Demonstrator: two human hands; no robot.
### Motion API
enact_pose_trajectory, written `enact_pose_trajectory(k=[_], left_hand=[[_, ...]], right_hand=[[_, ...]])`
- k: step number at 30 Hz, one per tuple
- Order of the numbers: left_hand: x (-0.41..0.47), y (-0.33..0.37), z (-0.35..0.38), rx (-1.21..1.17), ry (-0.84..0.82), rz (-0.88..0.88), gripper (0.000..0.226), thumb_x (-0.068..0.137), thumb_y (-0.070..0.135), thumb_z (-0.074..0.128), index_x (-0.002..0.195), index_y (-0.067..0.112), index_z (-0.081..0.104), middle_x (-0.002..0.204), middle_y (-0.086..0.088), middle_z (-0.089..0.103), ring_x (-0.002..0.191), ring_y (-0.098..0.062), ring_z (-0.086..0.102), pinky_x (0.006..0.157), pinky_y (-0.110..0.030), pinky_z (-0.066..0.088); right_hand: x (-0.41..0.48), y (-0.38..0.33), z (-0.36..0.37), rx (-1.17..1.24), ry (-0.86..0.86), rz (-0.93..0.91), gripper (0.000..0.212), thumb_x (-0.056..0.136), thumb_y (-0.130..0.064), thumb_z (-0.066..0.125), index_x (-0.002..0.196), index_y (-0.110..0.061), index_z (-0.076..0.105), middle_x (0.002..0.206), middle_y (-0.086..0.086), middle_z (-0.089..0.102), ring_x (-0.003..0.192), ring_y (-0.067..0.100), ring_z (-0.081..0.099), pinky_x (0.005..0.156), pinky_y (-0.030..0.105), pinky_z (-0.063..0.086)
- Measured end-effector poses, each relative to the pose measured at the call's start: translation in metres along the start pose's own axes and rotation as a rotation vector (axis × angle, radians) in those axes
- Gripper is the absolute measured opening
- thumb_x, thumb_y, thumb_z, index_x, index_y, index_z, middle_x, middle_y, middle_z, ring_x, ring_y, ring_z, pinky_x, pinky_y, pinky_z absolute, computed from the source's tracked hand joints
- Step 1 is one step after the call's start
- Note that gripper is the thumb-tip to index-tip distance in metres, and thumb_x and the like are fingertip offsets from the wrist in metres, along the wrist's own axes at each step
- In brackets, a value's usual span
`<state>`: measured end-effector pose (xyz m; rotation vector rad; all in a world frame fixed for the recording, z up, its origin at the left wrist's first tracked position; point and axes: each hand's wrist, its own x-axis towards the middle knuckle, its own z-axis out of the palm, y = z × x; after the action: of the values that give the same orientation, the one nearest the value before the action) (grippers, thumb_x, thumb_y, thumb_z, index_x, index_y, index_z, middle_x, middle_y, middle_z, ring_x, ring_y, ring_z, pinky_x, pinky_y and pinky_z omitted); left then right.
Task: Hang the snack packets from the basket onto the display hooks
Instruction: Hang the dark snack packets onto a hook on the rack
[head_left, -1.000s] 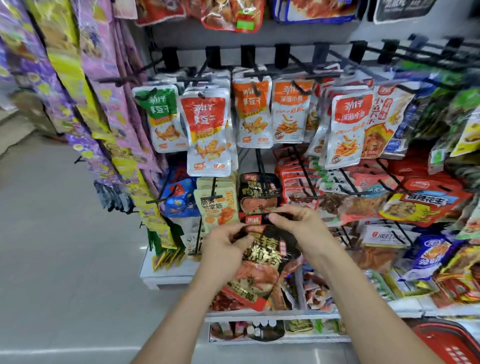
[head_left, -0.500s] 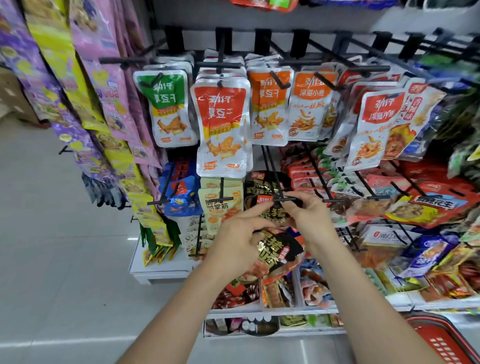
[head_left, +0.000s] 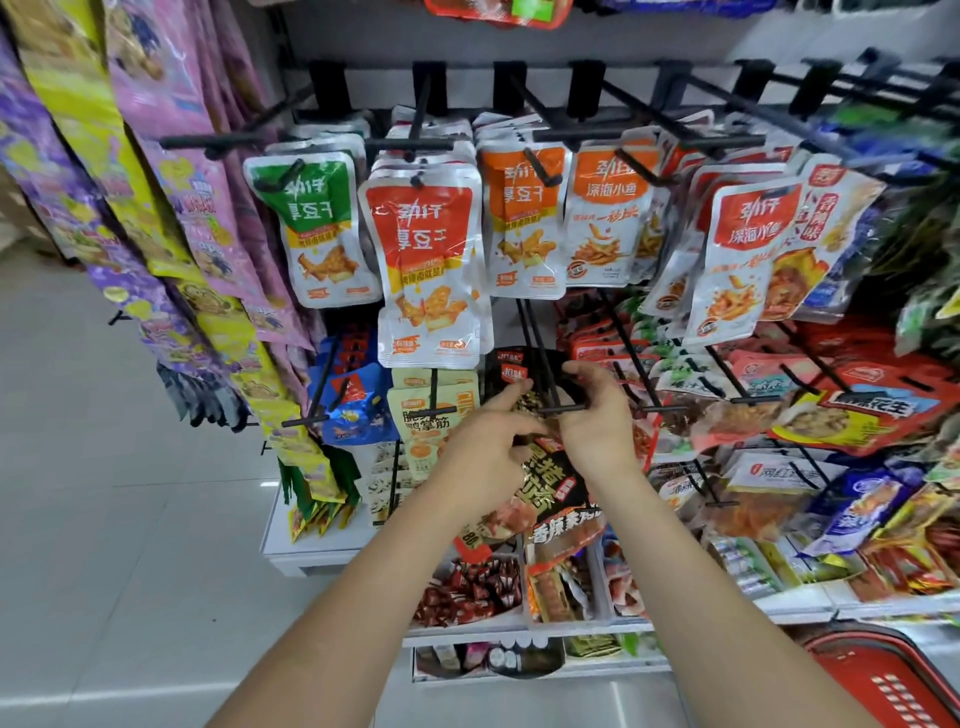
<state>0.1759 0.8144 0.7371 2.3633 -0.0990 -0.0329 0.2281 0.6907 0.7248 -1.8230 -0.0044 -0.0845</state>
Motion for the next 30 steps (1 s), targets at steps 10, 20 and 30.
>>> enact_pose_trajectory(k=[10, 20, 30], left_hand=[[0.006, 0.0, 0.005, -0.012, 0.091, -0.032, 0.042, 0.087, -0.009, 0.054, 0.104, 0.025, 0.074, 0.143, 0.009, 0.047, 0.132, -0.004, 0.041, 0.108, -0.016, 0.03], [-0.059, 0.026, 0.006, -0.8, 0.425, -0.267, 0.053, 0.085, -0.017, 0.055, 0.101, 0.032, 0.065, 0.091, 0.001, 0.074, 0.088, -0.012, 0.07, 0.065, -0.021, 0.054], [-0.067, 0.015, -0.002, -0.734, 0.585, -0.268, 0.052, 0.088, -0.017, 0.05, 0.098, 0.03, 0.068, 0.098, 0.001, 0.071, 0.083, -0.002, 0.066, 0.066, -0.016, 0.051]], right_hand=[[-0.05, 0.009, -0.026, -0.109, -0.202, -0.128, 0.041, 0.1, -0.024, 0.049, 0.14, -0.031, 0.044, 0.133, -0.009, 0.057, 0.123, 0.003, 0.052, 0.102, 0.026, 0.042], [-0.061, -0.009, -0.061, 0.559, -0.381, 0.595, 0.047, 0.073, -0.022, 0.073, 0.118, -0.009, 0.066, 0.126, 0.011, 0.058, 0.105, 0.026, 0.057, 0.046, 0.024, 0.053], [-0.071, -0.011, -0.044, 0.593, -0.09, 0.455, 0.013, 0.093, -0.007, 0.058, 0.09, -0.003, 0.07, 0.081, 0.013, 0.072, 0.075, 0.018, 0.069, 0.061, 0.024, 0.059]])
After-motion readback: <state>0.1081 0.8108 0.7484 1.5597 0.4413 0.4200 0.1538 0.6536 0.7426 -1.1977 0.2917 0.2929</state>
